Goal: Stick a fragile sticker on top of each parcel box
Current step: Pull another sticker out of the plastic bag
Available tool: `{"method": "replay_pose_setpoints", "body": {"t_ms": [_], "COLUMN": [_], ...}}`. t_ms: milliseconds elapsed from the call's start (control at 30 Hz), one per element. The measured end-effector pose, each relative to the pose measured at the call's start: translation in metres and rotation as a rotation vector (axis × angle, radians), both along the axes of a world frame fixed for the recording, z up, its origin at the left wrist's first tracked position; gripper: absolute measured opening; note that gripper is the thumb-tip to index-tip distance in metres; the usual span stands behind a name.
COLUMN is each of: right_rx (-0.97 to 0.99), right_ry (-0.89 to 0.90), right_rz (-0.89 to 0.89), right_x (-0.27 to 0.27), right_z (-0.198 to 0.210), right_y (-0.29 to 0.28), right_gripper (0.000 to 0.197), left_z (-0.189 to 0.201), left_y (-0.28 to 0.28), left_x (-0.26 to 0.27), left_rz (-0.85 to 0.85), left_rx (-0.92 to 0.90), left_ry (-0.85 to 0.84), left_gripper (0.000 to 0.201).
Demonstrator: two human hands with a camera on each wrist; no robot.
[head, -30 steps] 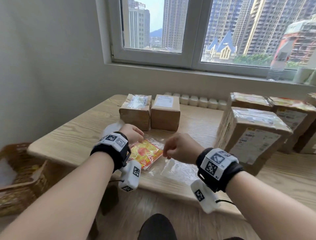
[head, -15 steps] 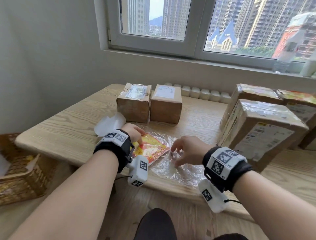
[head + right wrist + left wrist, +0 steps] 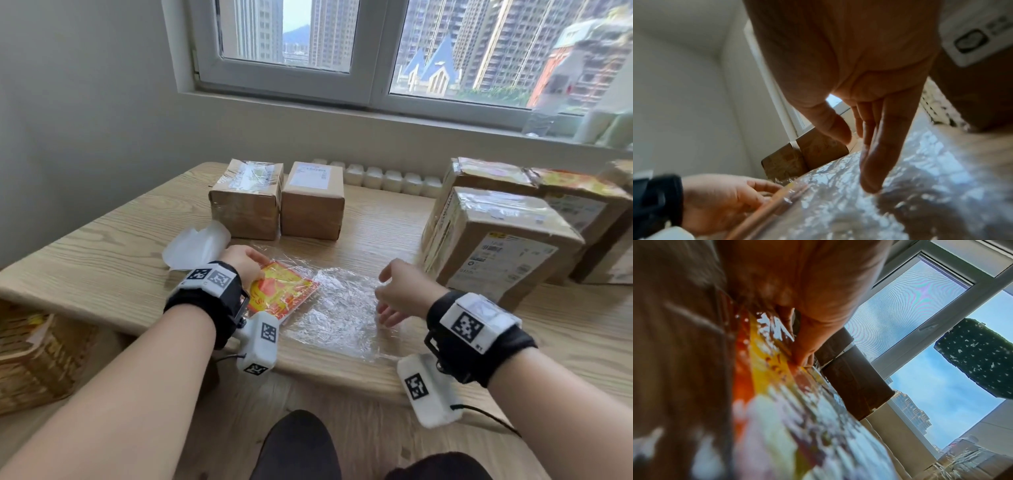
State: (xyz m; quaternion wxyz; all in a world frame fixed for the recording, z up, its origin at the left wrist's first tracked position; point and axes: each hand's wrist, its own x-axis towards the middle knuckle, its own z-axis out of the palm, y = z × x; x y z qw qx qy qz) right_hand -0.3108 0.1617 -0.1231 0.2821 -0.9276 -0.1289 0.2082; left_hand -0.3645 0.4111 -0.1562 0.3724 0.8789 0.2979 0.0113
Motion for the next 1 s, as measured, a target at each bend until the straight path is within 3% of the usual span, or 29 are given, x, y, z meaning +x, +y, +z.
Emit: {"method": "replay_pose_setpoints", "body": {"t_ms": [100, 167, 300, 400, 500, 567, 633, 700, 767, 867, 1000], "right_rx": [0.269, 0.392, 0.101, -0.049, -0.029, 0.117, 0.414, 0.721, 0.828, 0.743, 0.508], "right_ry": [0.25, 0.292, -0.163, -0.054, 0.125, 0.135, 0.254, 0.42, 0.491, 0.501, 0.416], "right_rz": [-0.084, -0.142, -0.103, -0.065, -0.038, -0.068, -0.172, -0.256, -0.283, -0.283, -0.174], "right_x": [-0.012, -0.014, -0.003, 0.002, 0.003, 0.002, -0.002, -0.004, -0.006, -0.012, -0.013], "right_z": [0.008, 0.007, -0.001, -0.005, -0.006, -0.005, -0.003, 0.001, 0.003, 0.005, 0.005], "right_y": [0.001, 0.004, 0.004, 0.002, 0.001, 0.004, 0.008, 0.01, 0.012, 0.018, 0.028], "right_gripper": [0.018, 0.014, 0.02, 0.016, 0.017, 0.019, 0.011, 0.027, 0.031, 0.01, 0.029], "left_z": [0.002, 0.003, 0.004, 0.004, 0.006, 0.007, 0.007, 0.007, 0.007, 0.008, 0.008], "left_y": [-0.002, -0.003, -0.003, -0.004, -0.004, -0.005, -0.005, -0.004, -0.004, -0.004, -0.003], "left_x": [-0.001, -0.002, -0.004, -0.004, -0.005, -0.005, -0.006, -0.007, -0.008, -0.008, -0.007], "left_rz": [0.003, 0.006, 0.001, 0.007, 0.004, -0.001, -0.011, -0.016, -0.019, -0.019, -0.022], "left_rx": [-0.026, -0.05, -0.06, -0.066, -0.073, -0.078, -0.066, -0.051, -0.052, -0.059, -0.058], "left_ry": [0.002, 0.006, 0.011, 0.004, 0.011, 0.014, 0.016, 0.008, 0.006, 0.01, 0.008], "left_gripper": [0.031, 0.032, 0.033, 0.032, 0.033, 0.033, 0.034, 0.034, 0.034, 0.034, 0.033]}}
